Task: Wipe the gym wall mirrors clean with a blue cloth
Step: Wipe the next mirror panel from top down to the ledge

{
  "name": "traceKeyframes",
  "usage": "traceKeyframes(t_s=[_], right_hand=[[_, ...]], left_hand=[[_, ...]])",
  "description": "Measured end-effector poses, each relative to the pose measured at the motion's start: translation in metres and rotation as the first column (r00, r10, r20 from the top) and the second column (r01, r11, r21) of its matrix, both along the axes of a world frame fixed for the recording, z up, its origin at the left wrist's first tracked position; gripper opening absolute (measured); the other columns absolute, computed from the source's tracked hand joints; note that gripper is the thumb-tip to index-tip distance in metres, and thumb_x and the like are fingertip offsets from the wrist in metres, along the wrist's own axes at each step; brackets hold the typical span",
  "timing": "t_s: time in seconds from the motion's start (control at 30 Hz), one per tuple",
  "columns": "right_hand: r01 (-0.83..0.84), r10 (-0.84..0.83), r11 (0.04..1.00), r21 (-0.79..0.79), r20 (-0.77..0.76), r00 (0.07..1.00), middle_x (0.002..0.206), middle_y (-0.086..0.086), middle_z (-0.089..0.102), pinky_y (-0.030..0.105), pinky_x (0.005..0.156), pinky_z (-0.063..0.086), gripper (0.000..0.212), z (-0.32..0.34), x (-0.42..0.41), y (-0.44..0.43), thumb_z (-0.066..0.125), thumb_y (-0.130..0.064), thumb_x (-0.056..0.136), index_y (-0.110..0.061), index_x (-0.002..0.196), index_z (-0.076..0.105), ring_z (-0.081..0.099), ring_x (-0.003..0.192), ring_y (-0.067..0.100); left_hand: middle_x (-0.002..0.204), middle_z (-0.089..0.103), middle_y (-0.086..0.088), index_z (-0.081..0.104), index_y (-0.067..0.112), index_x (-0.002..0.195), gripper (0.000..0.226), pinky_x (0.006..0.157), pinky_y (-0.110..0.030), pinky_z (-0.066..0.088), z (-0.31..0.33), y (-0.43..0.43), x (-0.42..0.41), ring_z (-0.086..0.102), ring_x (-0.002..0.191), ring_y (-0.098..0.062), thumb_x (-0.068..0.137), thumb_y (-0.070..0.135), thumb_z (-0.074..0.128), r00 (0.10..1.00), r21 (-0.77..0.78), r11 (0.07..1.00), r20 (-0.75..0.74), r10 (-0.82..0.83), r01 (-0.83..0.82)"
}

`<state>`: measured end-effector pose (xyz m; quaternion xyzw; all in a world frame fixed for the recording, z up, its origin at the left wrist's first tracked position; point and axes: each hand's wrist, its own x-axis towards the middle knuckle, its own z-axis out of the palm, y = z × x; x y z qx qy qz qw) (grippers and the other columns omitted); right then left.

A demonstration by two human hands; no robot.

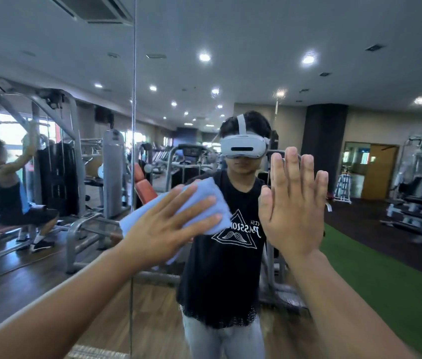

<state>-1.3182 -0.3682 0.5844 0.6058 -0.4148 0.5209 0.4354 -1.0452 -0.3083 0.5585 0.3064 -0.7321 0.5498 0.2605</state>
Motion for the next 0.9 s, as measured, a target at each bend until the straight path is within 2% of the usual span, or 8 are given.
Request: traceKeyframes(t_s=[0.07,0.27,0.37,0.47,0.6,0.73,0.8,0.9], right_hand=[[0.002,-0.002,1.000,0.000,0.003,1.000,0.171,0.011,0.018,0.052,0.128,0.004,0.064,0.000,0.001,0.000,0.037,-0.034,0.105,-0.013,0.163,0.022,0.014,0.157,0.034],[0.007,-0.007,1.000,-0.012,0.007,1.000,0.170,0.012,0.017,0.055,0.128,0.008,0.061,-0.001,0.001,0.001,0.029,-0.035,0.107,-0.013,0.164,0.021,0.014,0.157,0.034],[0.010,-0.010,1.000,-0.018,0.002,1.000,0.170,0.012,0.017,0.056,0.127,0.010,0.060,-0.001,0.002,0.000,0.026,-0.036,0.108,-0.013,0.164,0.021,0.014,0.157,0.034],[0.008,-0.008,1.000,-0.019,-0.002,1.000,0.170,0.012,0.018,0.057,0.127,0.010,0.060,-0.001,0.002,0.000,0.028,-0.035,0.108,-0.013,0.164,0.022,0.015,0.157,0.035],[-0.024,0.024,1.000,-0.002,-0.003,1.000,0.170,0.013,0.018,0.056,0.127,0.007,0.063,0.000,0.000,0.001,0.032,-0.035,0.106,-0.014,0.164,0.020,0.014,0.157,0.035],[-0.016,0.017,1.000,0.005,-0.002,1.000,0.171,0.012,0.017,0.055,0.128,0.006,0.063,0.001,0.000,0.002,0.033,-0.035,0.106,-0.014,0.164,0.018,0.012,0.158,0.034],[-0.013,0.013,1.000,0.007,0.000,1.000,0.171,0.012,0.016,0.054,0.128,0.005,0.063,0.001,0.000,0.001,0.033,-0.035,0.106,-0.014,0.164,0.018,0.011,0.158,0.034],[-0.002,0.002,1.000,0.003,0.003,1.000,0.171,0.012,0.016,0.053,0.128,0.004,0.062,0.000,0.001,0.001,0.030,-0.035,0.107,-0.014,0.164,0.019,0.011,0.158,0.033]], left_hand=[[0.159,0.037,-0.011,0.041,0.022,0.152,0.066,0.117,-0.061,0.029,0.012,0.002,0.025,0.028,0.148,-0.042,0.091,0.006,0.062,0.999,-0.011,1.000,-0.046,0.013,-0.014],[0.161,0.031,-0.013,0.043,0.016,0.151,0.066,0.126,-0.046,0.010,0.087,-0.006,0.014,0.016,0.150,-0.047,0.087,-0.002,0.053,0.886,-0.085,0.995,-0.463,0.009,-0.055],[0.161,0.033,-0.012,0.043,0.016,0.150,0.064,0.122,-0.053,0.019,0.094,-0.012,-0.013,0.017,0.149,-0.049,0.089,-0.003,0.047,0.839,-0.112,0.993,-0.543,-0.036,-0.030],[0.158,0.037,-0.013,0.042,0.016,0.149,0.067,0.117,-0.061,0.028,0.073,-0.016,-0.030,0.021,0.147,-0.049,0.086,-0.007,0.048,0.897,-0.132,0.991,-0.435,-0.079,0.023],[0.157,0.041,-0.010,0.044,0.020,0.149,0.080,0.120,-0.057,0.026,0.010,-0.008,-0.029,0.029,0.146,-0.043,0.078,-0.012,0.061,0.990,-0.059,0.996,-0.123,-0.074,0.067],[0.159,0.037,-0.007,0.040,0.024,0.153,0.072,0.121,-0.058,0.022,0.005,-0.001,0.005,0.027,0.149,-0.038,0.087,0.000,0.058,0.994,0.000,1.000,0.111,-0.019,0.019],[0.162,0.030,-0.008,0.031,0.026,0.156,0.086,0.121,-0.059,0.021,0.027,-0.005,0.013,0.019,0.152,-0.037,0.079,0.003,0.065,0.996,-0.003,1.000,0.086,0.024,-0.024],[0.158,0.038,-0.013,0.039,0.023,0.150,0.083,0.118,-0.058,0.028,0.079,-0.009,0.009,0.025,0.148,-0.045,0.077,-0.006,0.065,0.984,-0.062,0.998,-0.176,0.003,-0.014]])
